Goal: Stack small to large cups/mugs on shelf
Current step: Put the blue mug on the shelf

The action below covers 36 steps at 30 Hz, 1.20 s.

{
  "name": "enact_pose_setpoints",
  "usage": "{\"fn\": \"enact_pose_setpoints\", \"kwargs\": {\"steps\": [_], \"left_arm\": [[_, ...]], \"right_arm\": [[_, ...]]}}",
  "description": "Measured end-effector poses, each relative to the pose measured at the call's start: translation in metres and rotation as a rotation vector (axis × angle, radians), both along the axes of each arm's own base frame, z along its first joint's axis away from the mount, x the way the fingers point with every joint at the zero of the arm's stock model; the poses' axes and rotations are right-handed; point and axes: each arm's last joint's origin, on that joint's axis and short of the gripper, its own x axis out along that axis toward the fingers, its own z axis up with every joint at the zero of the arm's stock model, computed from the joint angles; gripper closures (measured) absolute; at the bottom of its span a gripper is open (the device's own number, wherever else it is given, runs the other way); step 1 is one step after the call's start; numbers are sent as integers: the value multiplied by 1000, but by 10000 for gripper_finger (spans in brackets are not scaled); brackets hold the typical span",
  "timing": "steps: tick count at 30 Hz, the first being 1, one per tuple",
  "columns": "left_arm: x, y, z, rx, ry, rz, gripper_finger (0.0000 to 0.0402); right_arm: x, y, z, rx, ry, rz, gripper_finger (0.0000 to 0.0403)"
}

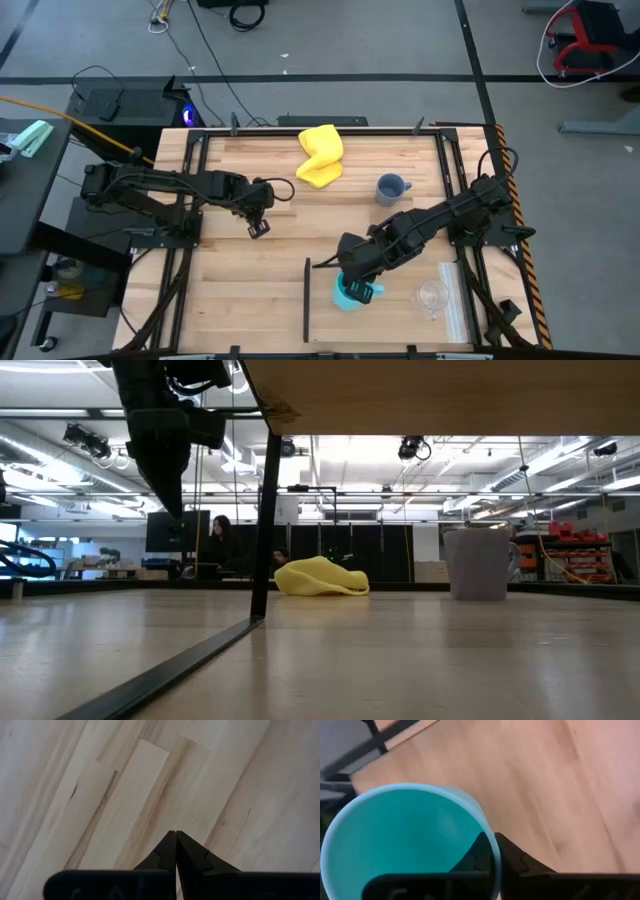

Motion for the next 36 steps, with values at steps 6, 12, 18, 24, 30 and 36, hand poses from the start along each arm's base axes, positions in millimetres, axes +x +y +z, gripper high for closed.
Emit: {"fn": "enact_pose_setpoints", "kwargs": {"steps": [6,12,18,24,30,36], "left_arm": [[2,0,0,3,-15,-7,380],[2,0,1,18,-15,-53,385],[4,0,1,28,-27,-80,393],[5,0,2,38,-33,-106,379],[5,0,2,37,-34,-102,391],[5,0,2,42,-31,-117,388]], "right_arm": [[-13,11,27,21,-49,-140,395],[-41,21,55,-29,-80,-301,395],[-58,42,57,-14,-100,-394,395],[-71,61,42,-4,-50,-484,395],[-81,73,31,18,-19,-600,395],[-81,74,30,51,-14,-718,395]]}}
